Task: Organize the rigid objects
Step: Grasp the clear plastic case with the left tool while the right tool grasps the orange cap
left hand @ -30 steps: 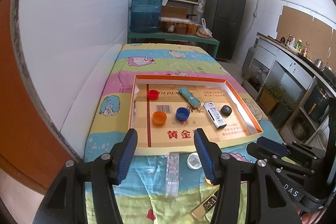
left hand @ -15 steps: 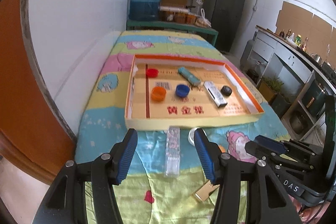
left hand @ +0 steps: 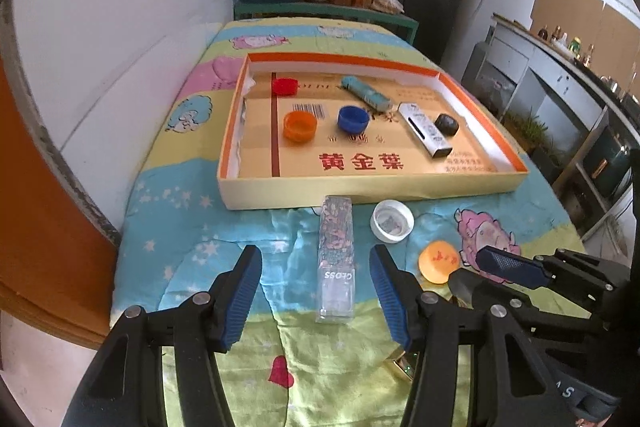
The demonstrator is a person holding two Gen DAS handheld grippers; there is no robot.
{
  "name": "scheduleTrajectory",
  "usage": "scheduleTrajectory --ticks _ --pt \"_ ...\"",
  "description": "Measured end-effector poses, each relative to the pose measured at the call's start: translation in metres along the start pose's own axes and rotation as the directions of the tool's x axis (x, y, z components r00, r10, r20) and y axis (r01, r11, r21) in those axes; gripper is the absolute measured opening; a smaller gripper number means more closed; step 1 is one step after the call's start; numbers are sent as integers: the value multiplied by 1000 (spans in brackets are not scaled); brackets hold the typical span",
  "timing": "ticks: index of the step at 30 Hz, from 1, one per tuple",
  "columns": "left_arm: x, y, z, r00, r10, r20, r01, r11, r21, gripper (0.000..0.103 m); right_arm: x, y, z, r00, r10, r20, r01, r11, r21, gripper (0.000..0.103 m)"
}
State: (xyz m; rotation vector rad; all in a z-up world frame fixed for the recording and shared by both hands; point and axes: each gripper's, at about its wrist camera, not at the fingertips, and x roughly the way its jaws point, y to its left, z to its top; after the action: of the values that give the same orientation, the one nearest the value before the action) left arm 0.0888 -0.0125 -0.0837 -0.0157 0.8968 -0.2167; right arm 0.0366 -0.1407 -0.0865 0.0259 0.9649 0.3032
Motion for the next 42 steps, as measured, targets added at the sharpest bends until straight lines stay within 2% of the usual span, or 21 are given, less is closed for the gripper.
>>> scheduleTrajectory --ticks 11,16,17,21,31,42 --pt "26 0 2 998 25 -51 -24 1000 17 56 17 9 7 1000 -8 -16 7 999 -50 34" --pt "27 -1 1 998 46 -46 -44 999 31 53 21 9 8 1000 -6 -18 5 999 -53 33" --pt "27 -2 1 998 42 -44 -41 999 35 49 21 9 8 1000 -3 -17 3 999 -51 30" --pt "27 -2 1 999 6 -38 -4 999 31 21 20 8 7 1000 -2 -12 1 999 -51 30" --pt "21 3 -1 1000 -12 -23 12 1000 0 21 16 8 8 1000 -2 -1 2 999 -48 30" --pt "-3 5 5 999 -34 26 35 999 -27 20 4 6 12 1000 -3 28 4 999 -36 30"
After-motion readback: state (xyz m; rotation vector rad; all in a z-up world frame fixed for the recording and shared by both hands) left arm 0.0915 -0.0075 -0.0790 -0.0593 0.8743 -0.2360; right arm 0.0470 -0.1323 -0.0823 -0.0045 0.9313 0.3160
